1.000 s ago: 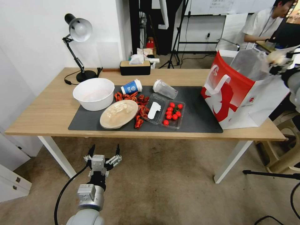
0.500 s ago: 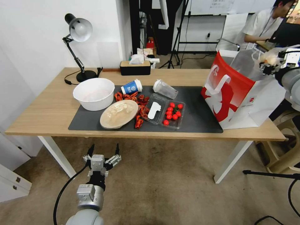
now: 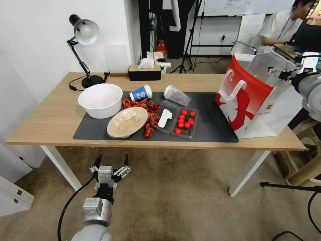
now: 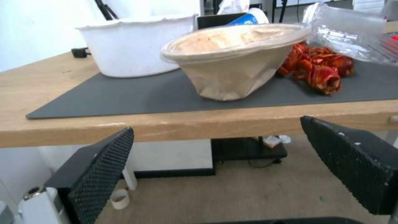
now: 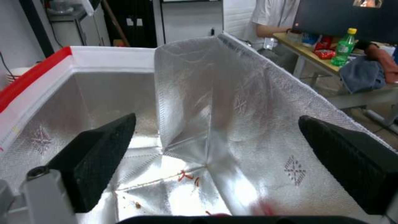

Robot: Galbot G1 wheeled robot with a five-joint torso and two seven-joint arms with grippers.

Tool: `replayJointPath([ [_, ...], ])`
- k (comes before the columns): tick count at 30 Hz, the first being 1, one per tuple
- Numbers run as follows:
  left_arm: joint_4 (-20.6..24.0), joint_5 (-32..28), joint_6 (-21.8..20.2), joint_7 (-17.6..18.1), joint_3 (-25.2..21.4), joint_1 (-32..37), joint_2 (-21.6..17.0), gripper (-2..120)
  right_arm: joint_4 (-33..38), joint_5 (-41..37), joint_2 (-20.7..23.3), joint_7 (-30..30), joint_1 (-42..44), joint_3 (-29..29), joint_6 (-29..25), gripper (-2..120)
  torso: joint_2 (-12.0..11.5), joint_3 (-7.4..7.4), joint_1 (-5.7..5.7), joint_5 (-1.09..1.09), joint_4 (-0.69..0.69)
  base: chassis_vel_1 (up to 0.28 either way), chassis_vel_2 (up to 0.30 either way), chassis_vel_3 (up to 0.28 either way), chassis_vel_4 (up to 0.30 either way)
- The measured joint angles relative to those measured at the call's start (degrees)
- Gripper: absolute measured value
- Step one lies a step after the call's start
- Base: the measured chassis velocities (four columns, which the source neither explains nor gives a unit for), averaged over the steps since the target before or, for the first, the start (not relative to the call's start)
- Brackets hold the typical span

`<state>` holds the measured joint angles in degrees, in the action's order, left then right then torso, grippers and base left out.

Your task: Pick up the trash from the table and place it into the takeout bag.

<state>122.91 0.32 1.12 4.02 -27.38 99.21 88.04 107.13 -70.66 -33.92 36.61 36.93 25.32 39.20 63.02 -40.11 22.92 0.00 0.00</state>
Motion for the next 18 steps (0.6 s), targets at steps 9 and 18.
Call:
replayJointPath([
  [9,0.2,-0.1,-0.1,0.0,-0.1,-0.1,0.0,100,1.7,0.6,0.0,-1.4,1.4,1.1,-1.5,100,0.0,0.0,0.0,0.0,-0.01,0.0,0.0,0.0,0.0],
  [18,0.3,-0.2,-0.1,0.1,-0.3,0.0,0.0,100,11.0,4.2,0.1,-9.0,9.6,8.9,-10.6,100,0.0,0.01,0.0,-0.01,0.0,0.0,0.0,0.0,0.0],
])
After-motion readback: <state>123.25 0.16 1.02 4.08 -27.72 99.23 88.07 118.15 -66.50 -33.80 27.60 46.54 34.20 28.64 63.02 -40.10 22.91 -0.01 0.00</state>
